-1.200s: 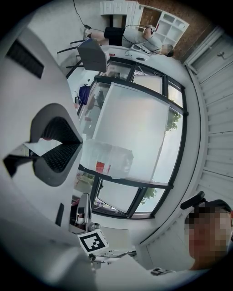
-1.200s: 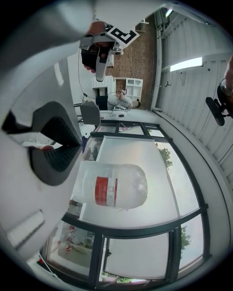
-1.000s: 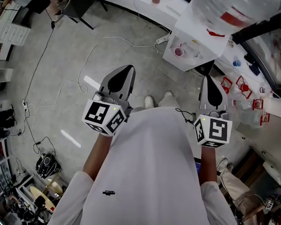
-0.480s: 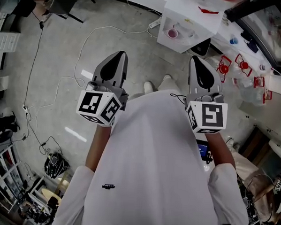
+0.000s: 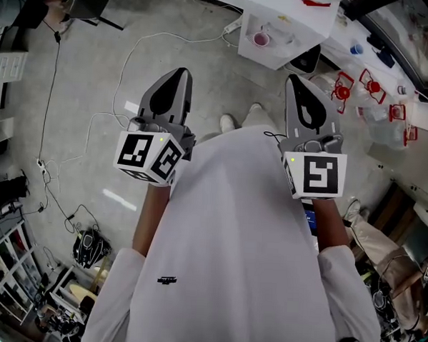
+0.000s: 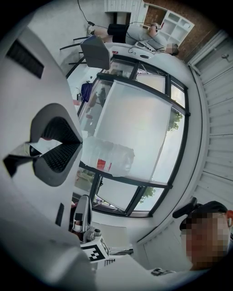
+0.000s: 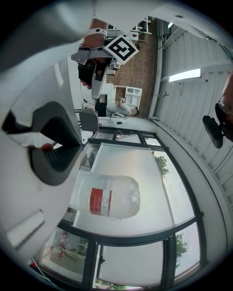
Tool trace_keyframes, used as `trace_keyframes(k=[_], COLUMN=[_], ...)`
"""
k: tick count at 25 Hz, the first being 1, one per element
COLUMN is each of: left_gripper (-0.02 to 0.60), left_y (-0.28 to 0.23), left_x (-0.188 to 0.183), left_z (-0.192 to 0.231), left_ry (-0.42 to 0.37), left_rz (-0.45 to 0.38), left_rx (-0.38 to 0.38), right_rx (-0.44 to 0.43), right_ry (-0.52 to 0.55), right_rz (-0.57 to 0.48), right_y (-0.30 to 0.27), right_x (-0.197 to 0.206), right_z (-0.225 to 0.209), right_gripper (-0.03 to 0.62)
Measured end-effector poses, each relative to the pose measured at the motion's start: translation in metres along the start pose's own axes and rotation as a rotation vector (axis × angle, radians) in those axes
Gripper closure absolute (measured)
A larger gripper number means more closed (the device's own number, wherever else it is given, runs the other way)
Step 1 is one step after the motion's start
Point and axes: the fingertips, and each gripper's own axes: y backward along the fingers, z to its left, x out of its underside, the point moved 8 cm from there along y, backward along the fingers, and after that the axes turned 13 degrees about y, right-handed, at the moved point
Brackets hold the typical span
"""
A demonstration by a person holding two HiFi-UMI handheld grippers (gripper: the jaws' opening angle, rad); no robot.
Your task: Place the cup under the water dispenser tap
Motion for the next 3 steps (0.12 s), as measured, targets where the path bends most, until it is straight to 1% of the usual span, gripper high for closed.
trace_keyframes(k=[3], left_gripper=[0.581], left_y=[0.0003], left_x=[0.0013], left_z=[-0.0007], left_ry=[0.002], left_rz=[0.001], left_rx=[0.000], right_rx=[-0.008], right_ry=[-0.010], right_rz=[-0.005], right_y=[0.0010], right_x=[0.0001], right_z=[0.0017], right_gripper=[0.583])
